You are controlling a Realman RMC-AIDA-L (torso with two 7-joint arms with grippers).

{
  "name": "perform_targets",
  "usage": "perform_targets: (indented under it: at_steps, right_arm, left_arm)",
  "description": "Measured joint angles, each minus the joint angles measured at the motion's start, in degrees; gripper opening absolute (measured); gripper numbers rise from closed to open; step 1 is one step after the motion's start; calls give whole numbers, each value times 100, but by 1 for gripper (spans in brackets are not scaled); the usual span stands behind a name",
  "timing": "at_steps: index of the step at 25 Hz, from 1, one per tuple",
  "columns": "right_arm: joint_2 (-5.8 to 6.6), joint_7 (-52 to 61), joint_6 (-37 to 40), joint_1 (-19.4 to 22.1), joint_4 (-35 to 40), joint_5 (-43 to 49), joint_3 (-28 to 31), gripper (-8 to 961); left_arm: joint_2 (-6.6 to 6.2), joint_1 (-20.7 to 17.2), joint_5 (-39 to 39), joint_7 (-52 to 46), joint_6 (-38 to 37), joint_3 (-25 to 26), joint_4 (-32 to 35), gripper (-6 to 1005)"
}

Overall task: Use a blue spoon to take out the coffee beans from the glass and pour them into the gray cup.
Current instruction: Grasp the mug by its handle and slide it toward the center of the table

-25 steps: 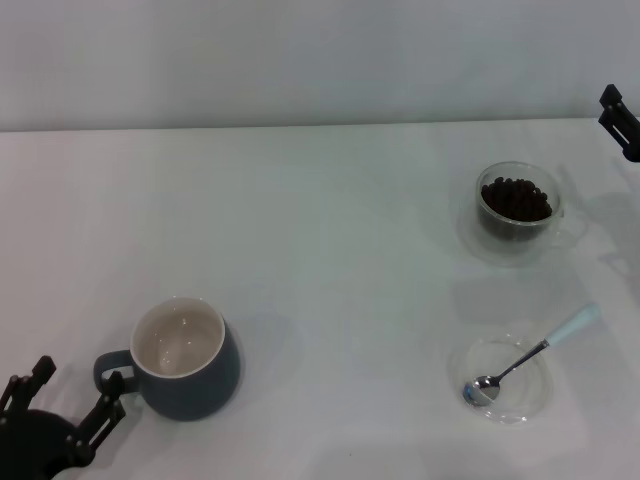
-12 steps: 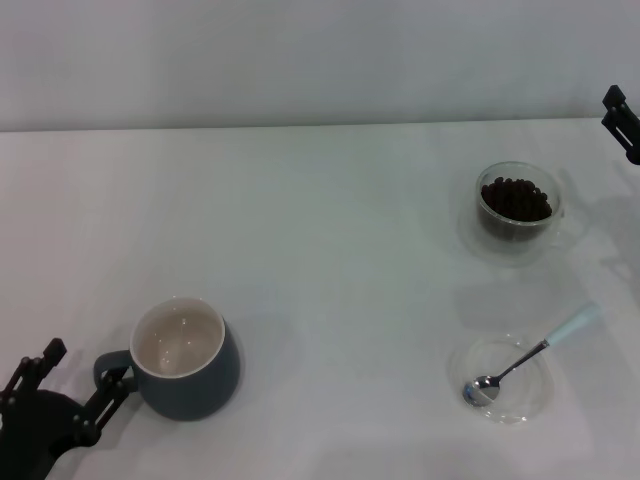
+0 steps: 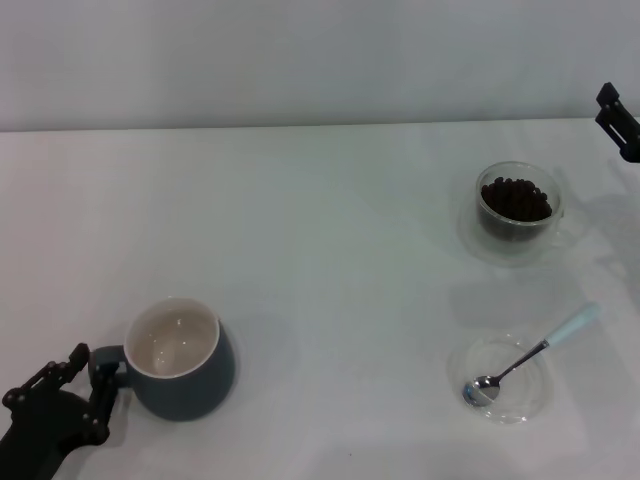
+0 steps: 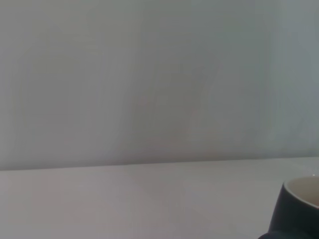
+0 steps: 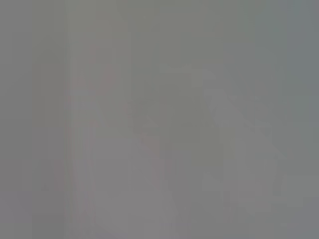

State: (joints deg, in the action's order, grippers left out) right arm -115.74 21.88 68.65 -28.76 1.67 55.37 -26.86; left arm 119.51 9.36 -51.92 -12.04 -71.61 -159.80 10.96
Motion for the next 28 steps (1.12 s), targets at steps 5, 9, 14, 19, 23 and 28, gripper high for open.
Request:
perform_targets:
  at_steps: [5, 9, 14, 19, 23, 28]
  right_arm:
    - [-11, 0, 0, -4, -17, 0, -27, 873]
    - [-11, 0, 0, -12, -74, 0, -30, 873]
    - [-10, 0, 3, -16, -83, 0, -38, 873]
    - [-10, 1, 7, -16, -89, 0, -40, 873]
    - [-10, 6, 8, -16, -88, 1, -41, 873]
    - [-10, 8, 21, -16, -88, 25, -47, 873]
  left_arm:
    - [-3, 71, -22, 1, 4, 4, 19, 299]
    - [-5, 153, -32, 1, 5, 7, 4, 184]
    - [-7, 308, -16, 0, 26, 8, -3, 131]
    - [-7, 476, 6, 0, 130, 2, -7, 131]
    - [-7, 608, 27, 2, 160, -7, -11, 130]
    - [-8, 827, 129, 13, 293, -8, -11, 130]
